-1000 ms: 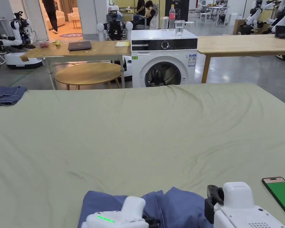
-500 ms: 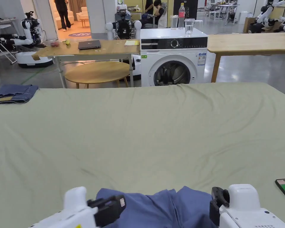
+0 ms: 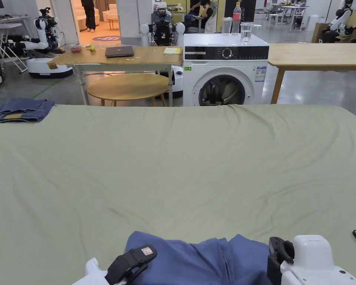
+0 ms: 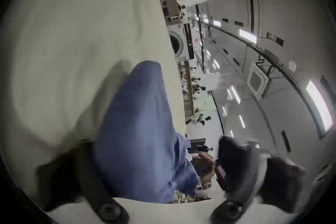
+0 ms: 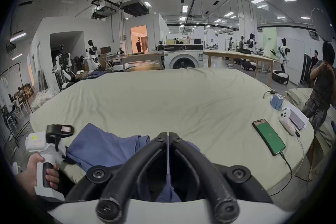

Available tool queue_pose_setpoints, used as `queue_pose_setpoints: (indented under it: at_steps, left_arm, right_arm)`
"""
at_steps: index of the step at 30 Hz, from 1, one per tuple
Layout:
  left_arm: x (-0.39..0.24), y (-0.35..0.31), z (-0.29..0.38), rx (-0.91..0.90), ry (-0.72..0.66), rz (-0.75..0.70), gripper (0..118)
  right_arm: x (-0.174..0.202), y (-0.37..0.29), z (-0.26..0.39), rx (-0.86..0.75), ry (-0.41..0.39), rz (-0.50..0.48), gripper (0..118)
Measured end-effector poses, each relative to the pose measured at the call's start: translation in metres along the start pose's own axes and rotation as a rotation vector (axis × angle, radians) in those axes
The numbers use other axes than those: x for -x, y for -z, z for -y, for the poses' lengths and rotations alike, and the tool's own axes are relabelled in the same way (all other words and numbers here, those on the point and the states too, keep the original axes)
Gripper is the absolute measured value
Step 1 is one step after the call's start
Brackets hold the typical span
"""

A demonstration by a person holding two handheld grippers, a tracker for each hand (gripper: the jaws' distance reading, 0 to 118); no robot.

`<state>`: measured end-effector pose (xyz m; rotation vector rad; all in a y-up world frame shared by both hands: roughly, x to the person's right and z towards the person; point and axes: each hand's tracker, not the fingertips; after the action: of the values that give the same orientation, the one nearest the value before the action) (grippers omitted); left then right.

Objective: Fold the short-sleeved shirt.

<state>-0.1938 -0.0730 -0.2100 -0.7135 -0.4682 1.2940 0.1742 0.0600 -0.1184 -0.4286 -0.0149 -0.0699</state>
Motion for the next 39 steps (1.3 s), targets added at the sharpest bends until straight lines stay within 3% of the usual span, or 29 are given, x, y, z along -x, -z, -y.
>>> queue_pose_setpoints:
  at_steps: [1, 2, 4, 8, 10, 13, 17, 20, 24, 25, 29, 31, 32, 33, 34, 35, 39]
  left_arm:
    - [0.0, 0.005, -0.002, -0.01, -0.014, -0.098, 32]
    - [0.0, 0.006, -0.002, -0.015, -0.009, -0.17, 6]
    - [0.007, 0.001, -0.025, -0.033, -0.012, -0.105, 6]
    - [-0.021, -0.045, -0.049, -0.178, 0.208, -0.227, 6]
    - [-0.047, -0.069, -0.066, -0.246, 0.389, -0.324, 6]
    - [-0.098, -0.082, -0.061, -0.301, 0.814, -0.52, 6]
    - [-0.146, -0.05, -0.006, -0.203, 1.174, -0.524, 6]
    - [-0.154, -0.002, 0.052, -0.078, 1.364, -0.509, 6]
    - [-0.121, 0.079, 0.132, 0.196, 1.672, -0.756, 6]
    - [-0.106, 0.09, 0.146, 0.226, 1.728, -0.769, 6]
    - [-0.086, 0.098, 0.158, 0.211, 1.695, -0.796, 6]
    - [-0.096, 0.088, 0.146, 0.214, 1.676, -0.756, 16]
    - [-0.106, 0.079, 0.14, 0.214, 1.605, -0.701, 33]
    - [-0.116, 0.068, 0.134, 0.218, 1.536, -0.612, 72]
    - [-0.128, 0.053, 0.128, 0.201, 1.45, -0.469, 95]
    - [-0.145, 0.041, 0.12, 0.175, 1.347, -0.362, 105]
    - [-0.169, -0.001, 0.087, 0.057, 1.088, -0.215, 106]
  right_arm:
    - [-0.002, 0.0, 0.0, 0.001, 0.0, 0.005, 0]
    - [-0.003, 0.0, 0.0, 0.003, -0.001, 0.013, 0]
    - [-0.006, -0.002, 0.0, 0.006, -0.002, 0.023, 0]
    - [-0.007, -0.008, 0.0, 0.003, -0.01, 0.042, 0]
    - [-0.008, -0.009, 0.0, 0.003, -0.004, 0.044, 0]
    - [-0.005, -0.009, 0.002, 0.005, -0.004, 0.04, 0]
    - [-0.002, -0.008, 0.005, 0.008, -0.005, 0.03, 0]
    - [-0.004, -0.009, 0.008, 0.009, 0.004, 0.028, 0]
    - [-0.014, -0.014, 0.011, 0.003, 0.011, 0.039, 0]
    - [-0.018, -0.016, 0.012, 0.001, 0.017, 0.045, 0]
    - [-0.028, -0.018, 0.015, 0.004, 0.022, 0.059, 0]
    - [-0.029, -0.017, 0.014, 0.01, 0.019, 0.06, 0]
    - [-0.029, -0.016, 0.013, 0.014, 0.022, 0.055, 0]
    - [-0.029, -0.016, 0.013, 0.012, 0.028, 0.048, 0]
    - [-0.027, -0.015, 0.012, 0.01, 0.033, 0.04, 0]
    - [-0.025, -0.013, 0.011, 0.013, 0.033, 0.031, 0]
    - [-0.017, -0.012, 0.013, 0.02, 0.019, 0.011, 0]
